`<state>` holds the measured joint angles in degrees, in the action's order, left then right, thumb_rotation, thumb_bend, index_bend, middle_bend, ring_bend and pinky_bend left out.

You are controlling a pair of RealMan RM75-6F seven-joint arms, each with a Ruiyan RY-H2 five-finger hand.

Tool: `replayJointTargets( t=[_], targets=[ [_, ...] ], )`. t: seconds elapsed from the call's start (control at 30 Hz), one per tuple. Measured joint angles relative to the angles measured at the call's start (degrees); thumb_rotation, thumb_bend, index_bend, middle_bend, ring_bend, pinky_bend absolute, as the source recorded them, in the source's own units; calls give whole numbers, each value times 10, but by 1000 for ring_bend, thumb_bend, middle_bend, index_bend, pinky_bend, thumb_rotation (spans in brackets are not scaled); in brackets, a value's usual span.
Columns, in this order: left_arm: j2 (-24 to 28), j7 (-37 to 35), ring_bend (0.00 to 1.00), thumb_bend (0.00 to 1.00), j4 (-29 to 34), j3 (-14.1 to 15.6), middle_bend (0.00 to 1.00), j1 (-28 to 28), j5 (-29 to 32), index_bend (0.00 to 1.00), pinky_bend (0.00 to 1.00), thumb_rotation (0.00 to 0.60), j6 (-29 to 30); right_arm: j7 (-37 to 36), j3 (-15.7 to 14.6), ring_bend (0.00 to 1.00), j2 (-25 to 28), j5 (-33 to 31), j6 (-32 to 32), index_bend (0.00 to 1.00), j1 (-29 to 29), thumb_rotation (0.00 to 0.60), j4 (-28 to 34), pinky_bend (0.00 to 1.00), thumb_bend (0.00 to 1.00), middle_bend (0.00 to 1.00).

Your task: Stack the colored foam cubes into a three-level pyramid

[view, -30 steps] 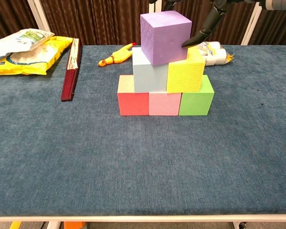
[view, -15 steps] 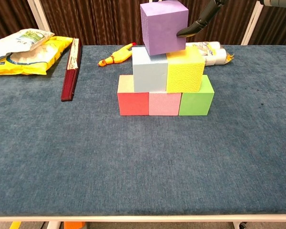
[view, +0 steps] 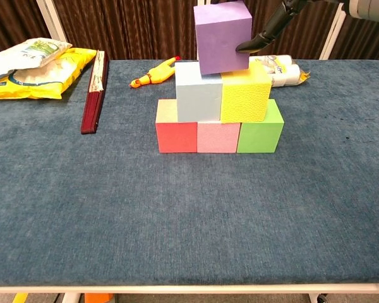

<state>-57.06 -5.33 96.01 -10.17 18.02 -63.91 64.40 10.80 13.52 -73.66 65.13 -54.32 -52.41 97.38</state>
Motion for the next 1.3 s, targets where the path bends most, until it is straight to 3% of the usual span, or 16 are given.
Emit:
replayJointTargets(
  t=[0.27,1.03,1.13,1.3],
  targets=[
    [-2,-4,0,65,-4,0,31,1,-3,86,102,600,-2,26,5,98,-5,-28,-18,266,11,600,30,0,127,435],
    [-6,-14,0,65,-12,1,31,0,-6,87,102,600,-4,33,1,98,-18,-34,-4,264,15,600,21,0,126,420],
    [-6,-16,0,65,-14,1,31,0,-6,86,102,600,-4,36,0,86,-16,-37,1,215,14,600,22,0,126,374],
    [-8,-16,0,64,-16,1,31,0,-8,86,102,600,-4,40,-3,0,-7,-40,12,24,13,600,29,0,104,188]
  ],
)
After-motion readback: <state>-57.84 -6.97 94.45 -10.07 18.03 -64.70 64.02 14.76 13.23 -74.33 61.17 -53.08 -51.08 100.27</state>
